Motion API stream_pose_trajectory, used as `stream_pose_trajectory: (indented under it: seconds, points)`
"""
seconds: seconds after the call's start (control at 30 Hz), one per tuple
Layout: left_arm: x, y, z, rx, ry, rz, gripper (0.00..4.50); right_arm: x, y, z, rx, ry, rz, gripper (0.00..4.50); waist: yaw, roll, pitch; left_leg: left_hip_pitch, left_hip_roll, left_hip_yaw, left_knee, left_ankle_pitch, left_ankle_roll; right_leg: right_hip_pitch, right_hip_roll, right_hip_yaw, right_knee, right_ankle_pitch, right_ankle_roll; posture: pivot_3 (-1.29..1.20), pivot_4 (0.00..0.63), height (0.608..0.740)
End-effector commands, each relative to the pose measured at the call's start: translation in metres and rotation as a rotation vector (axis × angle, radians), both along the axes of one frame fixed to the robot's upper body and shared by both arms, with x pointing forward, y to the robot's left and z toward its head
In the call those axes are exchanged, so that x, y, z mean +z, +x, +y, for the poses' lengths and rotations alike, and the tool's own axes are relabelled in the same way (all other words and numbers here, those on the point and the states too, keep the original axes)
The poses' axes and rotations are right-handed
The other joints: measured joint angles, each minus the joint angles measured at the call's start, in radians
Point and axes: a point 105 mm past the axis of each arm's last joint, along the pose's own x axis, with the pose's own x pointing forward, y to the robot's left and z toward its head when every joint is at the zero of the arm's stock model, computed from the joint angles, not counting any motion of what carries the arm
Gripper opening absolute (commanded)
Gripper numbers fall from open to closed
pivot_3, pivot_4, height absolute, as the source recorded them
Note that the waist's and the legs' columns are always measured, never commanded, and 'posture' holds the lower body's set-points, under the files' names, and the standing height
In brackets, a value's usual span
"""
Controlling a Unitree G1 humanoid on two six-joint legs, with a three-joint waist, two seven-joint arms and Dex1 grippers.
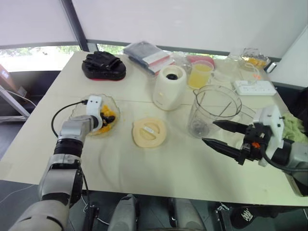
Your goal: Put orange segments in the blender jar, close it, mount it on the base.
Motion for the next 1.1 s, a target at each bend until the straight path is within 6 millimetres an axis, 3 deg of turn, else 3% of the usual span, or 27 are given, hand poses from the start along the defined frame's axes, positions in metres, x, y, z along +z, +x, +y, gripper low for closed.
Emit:
stream_pose_trajectory:
  seconds: [0.03, 0.23, 0.33, 0.5, 0.83, 1.0, 1.1]
  points:
    - [0.015, 0.01, -0.011, -0.031, -0.004, -0.054, 3.29, 0.011, -0.003, 0.003, 0.012, -0.003, -0.06, 3.62, 0.003, 0.0, 0.0, 0.0, 0.0, 0.0, 0.0, 0.0, 0.0, 0.0, 0.0, 0.0, 0.0, 0.0, 0.0, 0.0, 0.15, 0.74]
    - [0.01, 0.011, -0.014, -0.022, -0.006, -0.03, 3.29, 0.012, -0.003, 0.003, 0.006, -0.007, -0.066, 3.62, 0.021, 0.0, 0.0, 0.0, -0.001, 0.0, 0.0, 0.0, 0.0, 0.0, 0.0, 0.0, 0.0, 0.0, 0.0, 0.0, 0.15, 0.74]
    - [0.005, 0.01, -0.012, -0.011, -0.006, -0.004, 2.51, 0.012, -0.003, 0.003, 0.004, -0.008, -0.067, 3.69, 0.021, 0.0, 0.0, 0.0, -0.001, 0.0, 0.0, 0.0, 0.0, 0.0, 0.0, -0.001, 0.0, 0.0, 0.0, 0.0, 0.15, 0.74]
    - [0.0, 0.009, -0.011, -0.003, -0.014, 0.02, 0.06, 0.012, -0.003, 0.003, 0.0, -0.008, -0.069, 3.69, 0.019, 0.0, 0.0, 0.0, -0.001, 0.0, 0.0, 0.0, 0.0, 0.0, 0.0, -0.001, 0.0, 0.0, 0.0, 0.0, 0.15, 0.74]
    - [0.002, 0.008, -0.011, -0.021, -0.019, 0.003, 0.06, 0.013, -0.002, 0.002, -0.006, -0.009, -0.072, 3.69, 0.019, 0.0, 0.0, 0.0, -0.001, 0.0, 0.0, 0.0, 0.0, 0.0, 0.0, -0.001, 0.0, 0.0, 0.0, 0.0, 0.15, 0.74]
    - [0.032, 0.008, -0.02, -0.089, -0.06, -0.206, 0.06, 0.013, -0.001, 0.002, -0.008, -0.009, -0.074, 3.69, 0.02, 0.0, 0.0, 0.0, 0.001, 0.0, 0.0, 0.0, 0.0, 0.0, -0.001, -0.001, 0.0, 0.0, 0.0, 0.0, 0.15, 0.74]
    - [0.051, -0.006, -0.023, -0.113, -0.158, -0.336, 0.06, 0.012, 0.0, 0.003, -0.003, -0.009, -0.072, 3.69, 0.02, 0.0, 0.0, -0.001, 0.001, -0.001, 0.0, 0.0, 0.0, 0.0, -0.002, -0.001, 0.0, 0.0, 0.0, 0.0, 0.15, 0.74]
